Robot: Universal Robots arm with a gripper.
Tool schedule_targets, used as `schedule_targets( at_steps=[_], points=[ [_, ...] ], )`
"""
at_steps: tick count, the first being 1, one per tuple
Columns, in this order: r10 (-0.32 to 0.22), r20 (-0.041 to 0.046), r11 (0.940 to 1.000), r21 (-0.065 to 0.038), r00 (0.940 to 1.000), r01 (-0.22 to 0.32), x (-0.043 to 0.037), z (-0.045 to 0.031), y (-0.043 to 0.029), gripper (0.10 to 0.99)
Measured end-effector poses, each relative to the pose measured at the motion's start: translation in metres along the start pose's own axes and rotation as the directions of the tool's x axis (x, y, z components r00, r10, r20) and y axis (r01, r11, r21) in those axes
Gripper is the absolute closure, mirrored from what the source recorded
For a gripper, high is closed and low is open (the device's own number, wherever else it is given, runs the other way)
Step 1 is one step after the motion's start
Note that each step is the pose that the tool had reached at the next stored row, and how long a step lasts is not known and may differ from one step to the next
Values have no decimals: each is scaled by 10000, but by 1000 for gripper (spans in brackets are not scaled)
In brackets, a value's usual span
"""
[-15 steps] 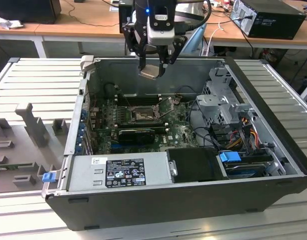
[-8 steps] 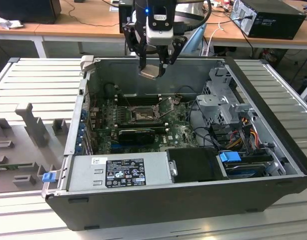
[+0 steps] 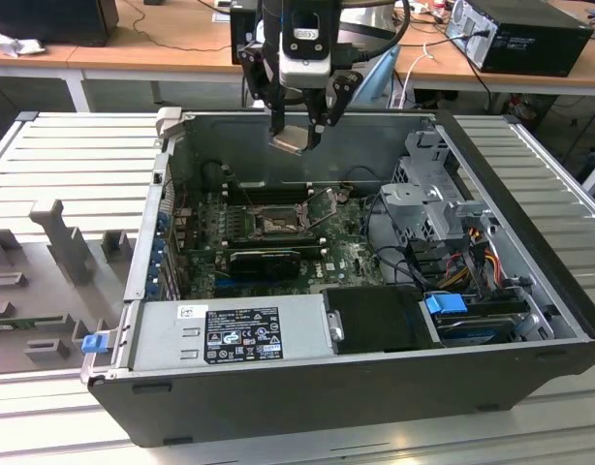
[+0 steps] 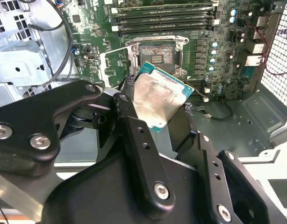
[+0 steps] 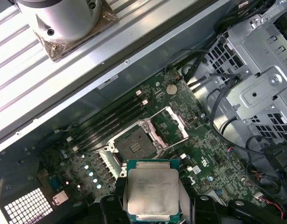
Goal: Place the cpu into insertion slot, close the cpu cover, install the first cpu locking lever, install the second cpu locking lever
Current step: 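Place the cpu into insertion slot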
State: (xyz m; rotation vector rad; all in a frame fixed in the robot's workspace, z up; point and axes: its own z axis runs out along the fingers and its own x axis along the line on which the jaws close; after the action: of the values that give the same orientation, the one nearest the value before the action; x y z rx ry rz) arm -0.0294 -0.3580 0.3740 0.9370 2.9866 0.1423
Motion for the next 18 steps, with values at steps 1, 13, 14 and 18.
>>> schedule_targets(
  at_steps=[1,13,14,18],
  points=[
    [73,6,10000,-1,10000,-73,0,0,0,557],
    [1770,155,9842,-49,9841,-1770,0,3,0,557],
    [1904,166,9817,-54,9816,-1903,0,4,0,557],
    [2214,194,9752,-65,9750,-2213,0,5,0,557]
  ],
)
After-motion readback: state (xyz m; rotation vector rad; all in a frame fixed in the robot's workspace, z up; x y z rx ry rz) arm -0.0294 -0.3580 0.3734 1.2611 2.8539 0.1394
